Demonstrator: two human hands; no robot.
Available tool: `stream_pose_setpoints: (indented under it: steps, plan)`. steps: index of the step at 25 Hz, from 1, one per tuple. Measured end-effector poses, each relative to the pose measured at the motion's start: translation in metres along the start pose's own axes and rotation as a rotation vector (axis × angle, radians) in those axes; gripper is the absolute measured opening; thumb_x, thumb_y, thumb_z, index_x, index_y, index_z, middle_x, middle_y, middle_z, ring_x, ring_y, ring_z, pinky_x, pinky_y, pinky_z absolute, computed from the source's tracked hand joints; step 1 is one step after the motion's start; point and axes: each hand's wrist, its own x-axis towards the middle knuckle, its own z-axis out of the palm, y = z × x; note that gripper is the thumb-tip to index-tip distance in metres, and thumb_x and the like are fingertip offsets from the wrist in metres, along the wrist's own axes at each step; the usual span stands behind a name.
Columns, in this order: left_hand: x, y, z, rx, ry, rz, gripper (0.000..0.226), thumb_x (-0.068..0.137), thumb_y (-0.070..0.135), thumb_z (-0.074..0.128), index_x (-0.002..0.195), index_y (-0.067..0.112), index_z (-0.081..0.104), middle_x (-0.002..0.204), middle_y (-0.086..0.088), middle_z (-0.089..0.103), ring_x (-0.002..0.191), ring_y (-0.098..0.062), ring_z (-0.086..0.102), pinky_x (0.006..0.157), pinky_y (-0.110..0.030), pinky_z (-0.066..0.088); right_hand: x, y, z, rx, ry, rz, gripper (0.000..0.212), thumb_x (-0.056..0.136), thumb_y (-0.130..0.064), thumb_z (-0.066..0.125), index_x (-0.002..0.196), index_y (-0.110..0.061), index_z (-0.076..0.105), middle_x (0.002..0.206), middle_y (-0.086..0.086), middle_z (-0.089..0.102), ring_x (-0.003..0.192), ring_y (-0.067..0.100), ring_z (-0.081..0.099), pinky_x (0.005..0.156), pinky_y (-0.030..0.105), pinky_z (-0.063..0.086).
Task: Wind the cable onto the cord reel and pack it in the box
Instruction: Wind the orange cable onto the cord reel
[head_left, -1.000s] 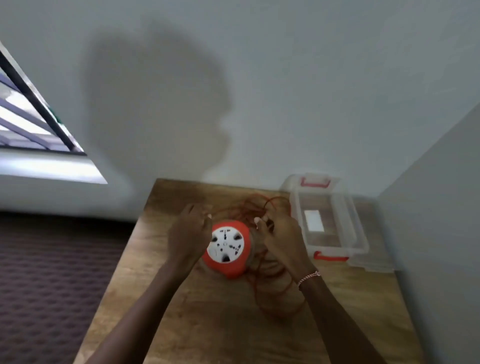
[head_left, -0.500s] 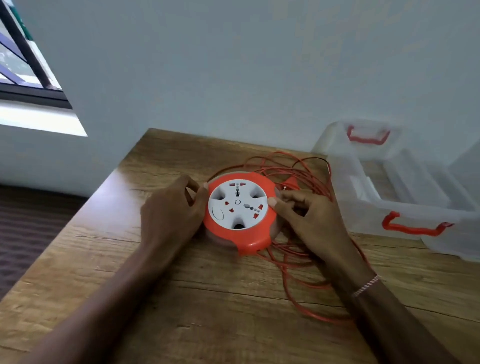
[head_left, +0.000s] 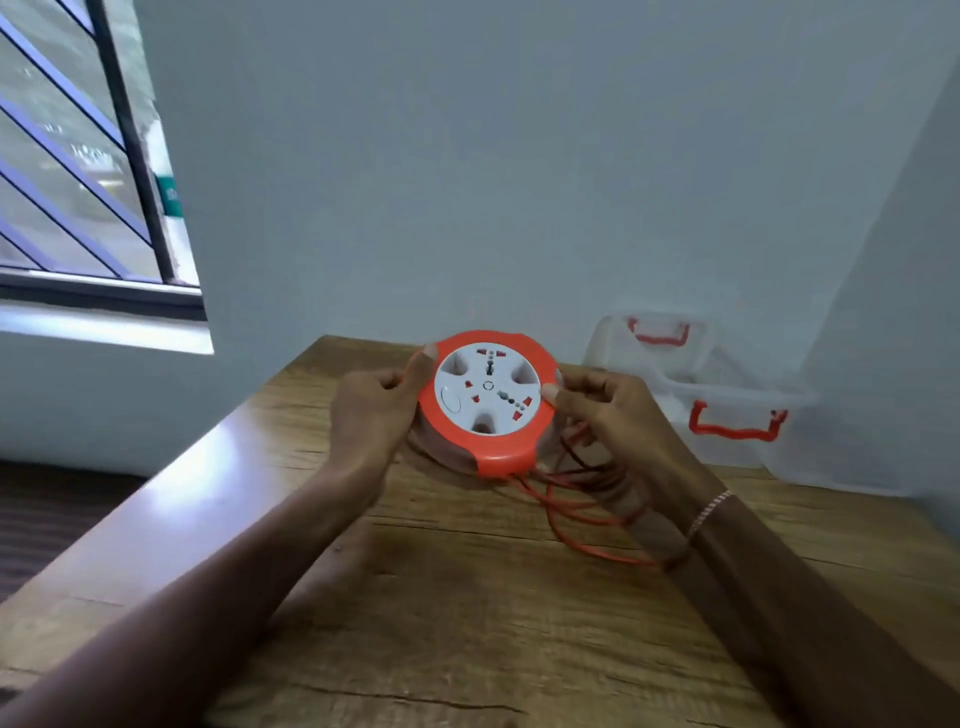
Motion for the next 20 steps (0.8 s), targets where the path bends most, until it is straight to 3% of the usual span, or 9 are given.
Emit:
stream_pose_setpoints:
  steps: [3,5,8,11,14,17,20]
  plan:
    - [-0.004,0.010,-0.002,-0.133,0.006,0.013,0.068,0.087,0.065,0.075,0.044,0.018,0.051,0.053,0.003,0.048,0.058,-0.021,0.038,0.064,-0.039,0.032,-0.009,-0.005,-0.003,0.064,0.004,-0.007,0.018,0.083,-0.028,0.085,0.094,-0.015,0.079,0.093,0.006,0.081,0.093,0.024,0.078,0.077,0.031,0.060]
    - [-0.006,0.011,-0.003,-0.160,0.013,0.037,0.062,0.085,0.067,0.075,0.048,0.020,0.061,0.052,0.006,0.058,0.053,-0.017,0.046,0.062,-0.037,0.038,-0.014,-0.009,-0.003,0.073,0.044,-0.020,0.024,0.079,-0.035,0.088,0.093,-0.017,0.079,0.094,0.003,0.081,0.094,0.022,0.077,0.078,0.031,0.059]
    - [-0.005,0.010,-0.001,-0.191,0.014,0.055,0.065,0.078,0.075,0.075,0.056,0.014,0.067,0.059,-0.005,0.066,0.057,-0.021,0.053,0.064,-0.041,0.041,-0.018,-0.014,-0.006,0.033,0.063,-0.063,0.032,0.078,-0.045,0.087,0.098,-0.021,0.077,0.094,0.002,0.080,0.090,0.018,0.077,0.075,0.030,0.061]
    - [-0.001,0.010,0.000,-0.204,0.009,0.068,0.076,0.072,0.081,0.075,0.060,0.007,0.065,0.061,-0.010,0.066,0.057,-0.021,0.054,0.062,-0.040,0.042,-0.020,-0.014,-0.004,0.089,-0.057,-0.032,0.029,0.088,-0.038,0.080,0.112,-0.023,0.075,0.096,0.009,0.080,0.086,0.031,0.077,0.073,0.039,0.063]
    - [0.003,0.009,0.001,-0.190,-0.005,0.109,0.077,0.080,0.079,0.070,0.060,0.006,0.060,0.061,-0.009,0.059,0.059,-0.022,0.049,0.060,-0.038,0.039,-0.018,-0.010,-0.003,0.131,-0.068,0.003,0.022,0.094,-0.028,0.074,0.115,-0.021,0.075,0.097,0.010,0.080,0.086,0.031,0.077,0.075,0.038,0.062]
    - [-0.001,0.007,0.005,-0.050,-0.077,0.221,0.052,0.091,0.072,0.061,0.086,0.022,0.077,0.077,0.004,0.078,0.066,-0.011,0.069,0.059,-0.028,0.051,-0.016,-0.007,-0.004,0.220,-0.015,0.039,0.023,0.095,-0.025,0.072,0.116,-0.014,0.072,0.100,0.012,0.079,0.091,0.032,0.077,0.077,0.037,0.063]
    - [-0.006,0.005,0.009,0.042,-0.108,0.278,0.039,0.102,0.062,0.049,0.106,0.028,0.069,0.083,0.016,0.077,0.070,-0.003,0.074,0.055,-0.017,0.054,-0.017,-0.006,-0.002,0.221,-0.012,0.072,0.026,0.097,-0.026,0.070,0.120,-0.014,0.071,0.101,0.010,0.080,0.092,0.030,0.077,0.083,0.041,0.063]
